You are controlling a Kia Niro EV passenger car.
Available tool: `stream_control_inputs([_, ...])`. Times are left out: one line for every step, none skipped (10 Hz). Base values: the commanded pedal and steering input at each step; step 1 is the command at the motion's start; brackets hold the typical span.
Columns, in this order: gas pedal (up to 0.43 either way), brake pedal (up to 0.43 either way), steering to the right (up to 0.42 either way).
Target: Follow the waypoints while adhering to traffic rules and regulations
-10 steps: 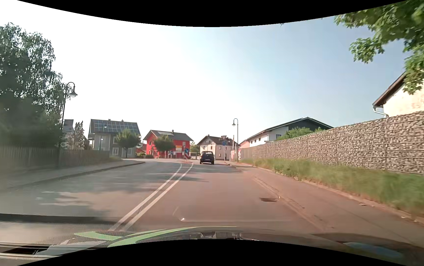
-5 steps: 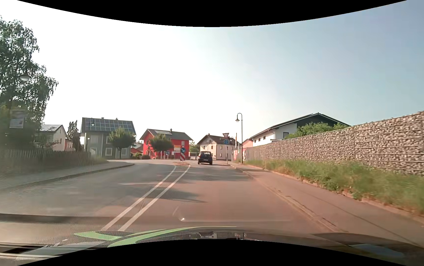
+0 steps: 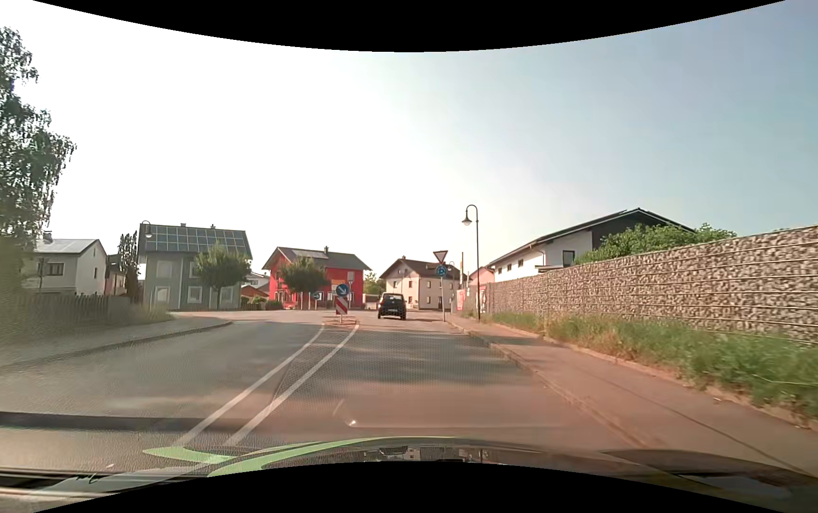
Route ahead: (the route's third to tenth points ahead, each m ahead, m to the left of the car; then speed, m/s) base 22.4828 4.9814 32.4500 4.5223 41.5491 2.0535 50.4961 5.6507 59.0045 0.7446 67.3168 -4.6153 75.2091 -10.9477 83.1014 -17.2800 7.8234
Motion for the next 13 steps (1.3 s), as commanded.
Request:
stream_control_inputs([0.087,0.000,-0.006])
stream_control_inputs([0.087,0.000,-0.008])
stream_control_inputs([0.079,0.000,-0.008])
stream_control_inputs([0.079,0.000,-0.010])
stream_control_inputs([0.079,0.000,-0.012])
stream_control_inputs([0.079,0.000,-0.013])
stream_control_inputs([0.079,0.000,-0.013])
stream_control_inputs([0.079,0.000,-0.014])
stream_control_inputs([0.079,0.000,-0.015])
stream_control_inputs([0.079,0.000,-0.017])
stream_control_inputs([0.079,0.000,-0.022])
stream_control_inputs([0.079,0.000,-0.025])
stream_control_inputs([0.079,0.000,-0.025])
